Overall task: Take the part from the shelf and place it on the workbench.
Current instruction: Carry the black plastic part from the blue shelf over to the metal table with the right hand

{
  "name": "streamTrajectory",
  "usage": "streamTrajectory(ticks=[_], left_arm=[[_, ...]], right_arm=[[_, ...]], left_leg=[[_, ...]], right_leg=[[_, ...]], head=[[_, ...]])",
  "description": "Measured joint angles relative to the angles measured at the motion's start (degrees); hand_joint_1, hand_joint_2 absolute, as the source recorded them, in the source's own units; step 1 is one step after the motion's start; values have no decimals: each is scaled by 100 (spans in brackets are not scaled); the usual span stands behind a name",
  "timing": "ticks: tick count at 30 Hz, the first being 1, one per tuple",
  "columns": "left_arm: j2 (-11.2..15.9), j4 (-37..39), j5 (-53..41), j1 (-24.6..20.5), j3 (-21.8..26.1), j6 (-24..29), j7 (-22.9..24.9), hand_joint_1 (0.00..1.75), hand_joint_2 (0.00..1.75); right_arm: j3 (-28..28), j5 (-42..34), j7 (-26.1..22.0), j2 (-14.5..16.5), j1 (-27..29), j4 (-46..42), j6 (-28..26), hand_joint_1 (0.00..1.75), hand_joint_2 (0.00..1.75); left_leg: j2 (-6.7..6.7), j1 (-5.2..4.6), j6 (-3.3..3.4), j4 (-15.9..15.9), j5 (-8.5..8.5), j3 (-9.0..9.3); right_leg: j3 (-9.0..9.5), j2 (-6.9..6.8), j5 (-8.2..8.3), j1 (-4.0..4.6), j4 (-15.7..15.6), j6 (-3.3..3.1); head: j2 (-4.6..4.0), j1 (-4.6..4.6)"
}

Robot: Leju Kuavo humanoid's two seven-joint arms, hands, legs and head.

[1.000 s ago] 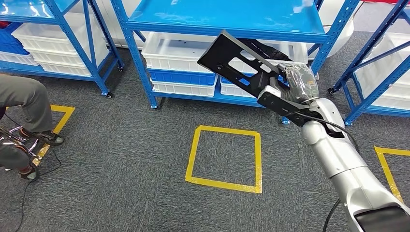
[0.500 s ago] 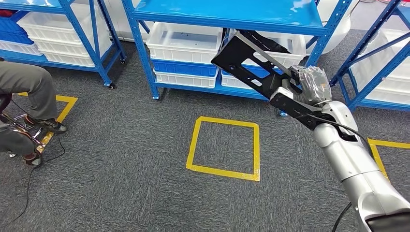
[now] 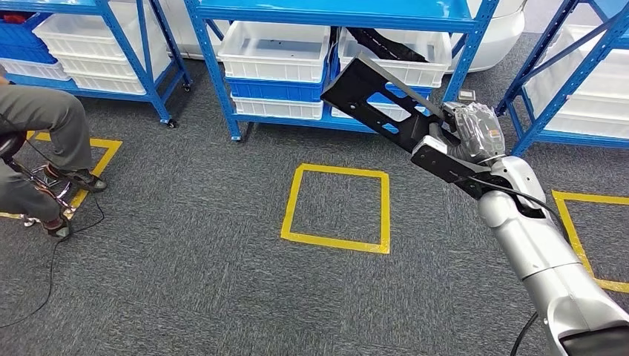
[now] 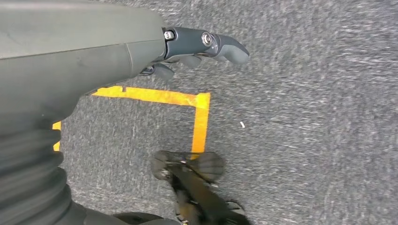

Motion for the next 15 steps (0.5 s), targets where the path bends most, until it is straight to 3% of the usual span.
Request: streamTrajectory(ticks=[2,4,6,7,8,10,12,13,15], left_arm=[[7,-7,-2,-29,4,0,-2,0,175],[11,-10,-11,-45,8,0,-14,0,175],[9,-8,-35,-49,10,1,-40,0,175],[8,-8,-49,-49,10,1,-57,0,175],[4,-7,-60,-47,10,1,-69,0,175],[-4,-6,-82,-40,10,-1,-82,0,175],[-18,-4,-107,-32,10,-5,-83,0,175],[-28,-3,-118,-29,10,-9,-81,0,175],[-49,-1,-127,-26,10,-20,-78,0,175]], right_arm=[[-7,4,3,-4,-30,-27,-1,175,175],[-8,13,7,12,-71,-45,-2,175,175],[-5,23,10,34,-75,-46,-3,175,175],[-6,26,12,37,-71,-46,-4,175,175],[-10,23,15,38,-67,-45,-3,175,175],[-20,16,23,42,-59,-45,4,175,175],[-27,12,33,50,-29,-45,9,175,175],[-33,12,38,54,-15,-45,10,175,175],[-59,12,47,57,-3,-46,10,175,175]], left_leg=[[-14,-43,95,-791,-200,581],[-12,-100,144,-1192,-341,762],[3,-104,206,-1312,-176,715],[12,-89,239,-1373,-68,678],[25,-73,252,-1422,46,625],[44,-68,249,-1432,216,468],[56,-58,209,-1420,361,311],[59,-47,182,-1412,429,237],[72,-25,114,-1368,530,99]], right_leg=[[-83,-4,128,13,-17,42],[-89,-19,243,-12,-86,117],[-119,-15,319,-9,-138,171],[-178,-7,244,1,-64,161],[-271,3,80,8,141,132],[-507,14,-411,-16,868,72],[-550,14,-720,-48,1412,118],[-395,13,-756,-69,1367,177],[218,-33,-685,-117,622,312]], head=[[0,8],[-1,-11],[-1,-38],[-1,-27],[-1,-17],[-1,10],[-1,20],[-1,24],[-1,25]])
